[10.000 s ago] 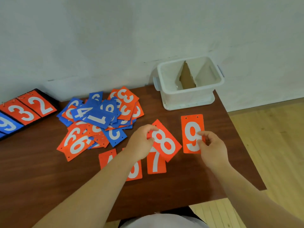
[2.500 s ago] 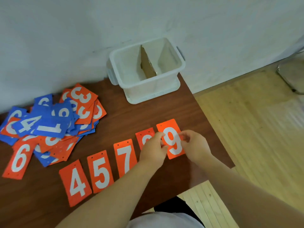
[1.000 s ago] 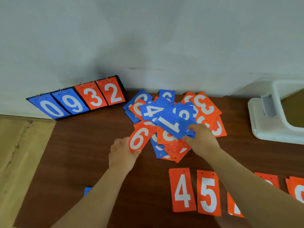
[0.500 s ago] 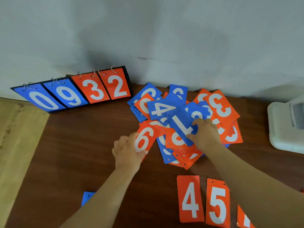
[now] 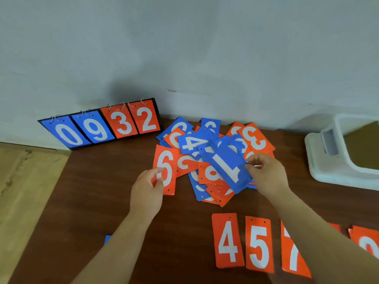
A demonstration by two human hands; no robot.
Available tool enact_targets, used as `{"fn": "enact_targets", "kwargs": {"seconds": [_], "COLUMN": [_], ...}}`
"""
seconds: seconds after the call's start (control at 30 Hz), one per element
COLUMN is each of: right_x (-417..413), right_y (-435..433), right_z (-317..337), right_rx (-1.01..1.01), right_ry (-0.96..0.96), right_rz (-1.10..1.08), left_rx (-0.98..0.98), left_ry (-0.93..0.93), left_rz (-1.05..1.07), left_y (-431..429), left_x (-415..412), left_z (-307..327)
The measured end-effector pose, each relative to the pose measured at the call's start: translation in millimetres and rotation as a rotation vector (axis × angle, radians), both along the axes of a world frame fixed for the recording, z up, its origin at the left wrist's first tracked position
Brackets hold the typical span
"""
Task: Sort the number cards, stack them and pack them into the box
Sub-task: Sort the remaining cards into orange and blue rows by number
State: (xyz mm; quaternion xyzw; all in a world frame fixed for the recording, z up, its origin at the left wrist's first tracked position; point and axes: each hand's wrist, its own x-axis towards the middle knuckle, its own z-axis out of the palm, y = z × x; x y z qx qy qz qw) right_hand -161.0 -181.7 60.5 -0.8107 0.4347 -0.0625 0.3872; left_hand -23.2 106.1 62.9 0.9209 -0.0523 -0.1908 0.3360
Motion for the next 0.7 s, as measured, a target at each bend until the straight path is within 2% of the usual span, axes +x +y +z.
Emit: {"fn": "enact_targets", "kwargs": {"seconds": [0.13,0.27,0.33,0.5,0.57,0.63,0.7], "right_x": [-11,-30,-45,-88,-109,-128,-144], "right_y": [-9,-19,-26,-38,-34,-29,-25], "right_z": [9,35,49,86,109,127,138], "right_rx": [-0.037,-0.184,-0.179,-0.065,0.061,0.169,0.217], "right_ry": [-0.005,-0.155,-0.231,-0.287,-0.279,-0.206,-0.177], "right_rz": [-0.098,-0.208,-0.2,0.101,0.288,0.485,0.579], "left_rx": [-0.01,-0.029,-0.053,-0.185,-0.238,-0.319,-0.389], "left_ry": [-0.028,-0.039,-0.056,-0.168,-0.187,-0.153,-0.07], "left_rz": [0.004,0.004,-0.008,-0.042,-0.074,-0.132,-0.241], "left_y": [-3,-13,-20,-41,-52,-65,-78], "left_x": [-24,-53,-69,-102,-116,-133,-154], "left_z": [20,37,49,83,96,109,120]}}
